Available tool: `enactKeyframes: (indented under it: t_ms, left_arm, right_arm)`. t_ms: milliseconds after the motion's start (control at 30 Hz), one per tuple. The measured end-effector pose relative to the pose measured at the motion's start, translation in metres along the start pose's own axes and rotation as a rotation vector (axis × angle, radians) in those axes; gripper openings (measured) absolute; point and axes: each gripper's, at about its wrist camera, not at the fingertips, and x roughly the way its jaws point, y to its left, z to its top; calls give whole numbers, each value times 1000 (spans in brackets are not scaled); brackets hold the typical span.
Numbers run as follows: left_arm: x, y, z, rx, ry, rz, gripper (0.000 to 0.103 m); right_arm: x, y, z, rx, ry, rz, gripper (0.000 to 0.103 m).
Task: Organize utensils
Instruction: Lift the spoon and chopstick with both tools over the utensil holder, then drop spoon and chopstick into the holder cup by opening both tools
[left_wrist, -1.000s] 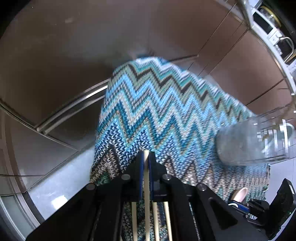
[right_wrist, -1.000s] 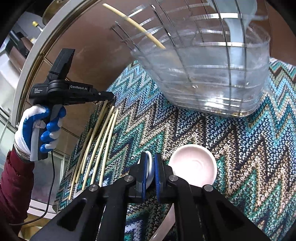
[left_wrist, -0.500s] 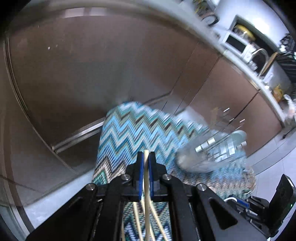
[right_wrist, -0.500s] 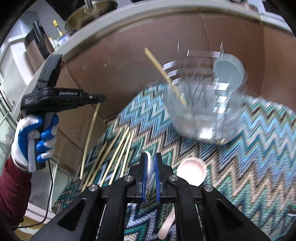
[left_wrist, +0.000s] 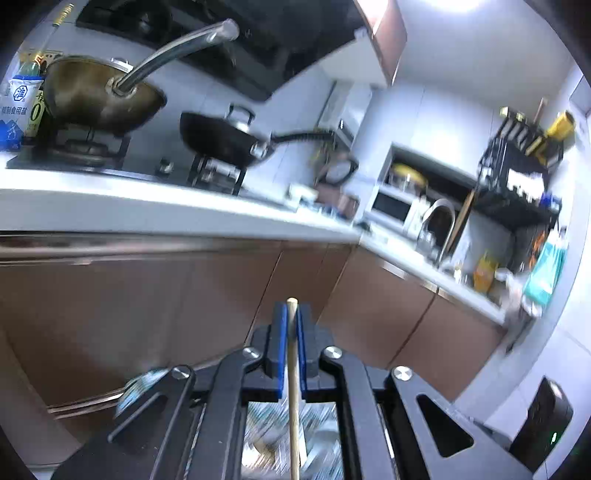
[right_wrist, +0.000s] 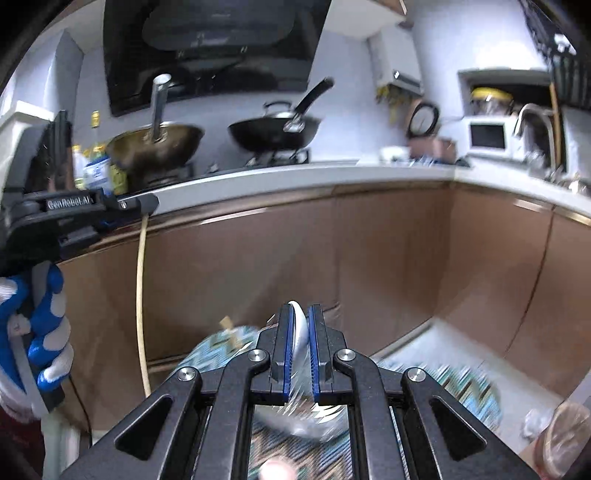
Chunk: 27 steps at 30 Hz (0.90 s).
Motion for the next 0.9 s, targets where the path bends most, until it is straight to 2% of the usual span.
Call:
enactKeyframes:
  t_ms: [167,400,633,667,733,767,800,900]
  left_arm:
    - [35,-13,-21,7,-126,62,5]
    - [80,-9,-75,77,-158,159,5]
    - [90,1,-114,111,-147,194,6]
    - [90,1,-116,117,-142,198,7]
    - [88,3,-117,123,-130,200,12]
    - [85,4,-116,121,-125,201,18]
    - [80,4,-114,121,-124,202,24]
    - [63,3,-105,142,-132,203,32]
  right_arm:
    - [19,5,0,-57,-61,-92,8]
    - [62,6,-36,-104,-96,-136,8]
    - [77,5,-69,-91,-82,-103,9]
    - [76,7,-72,-95,-81,-100,12]
    - [73,9,-75,-96,-77,-94,20]
    - [71,9,-76,-92,-77,-94,25]
    - [69,8,-75,-87,-78,-94,26]
    - [56,7,-70,-70,-90,-98,29]
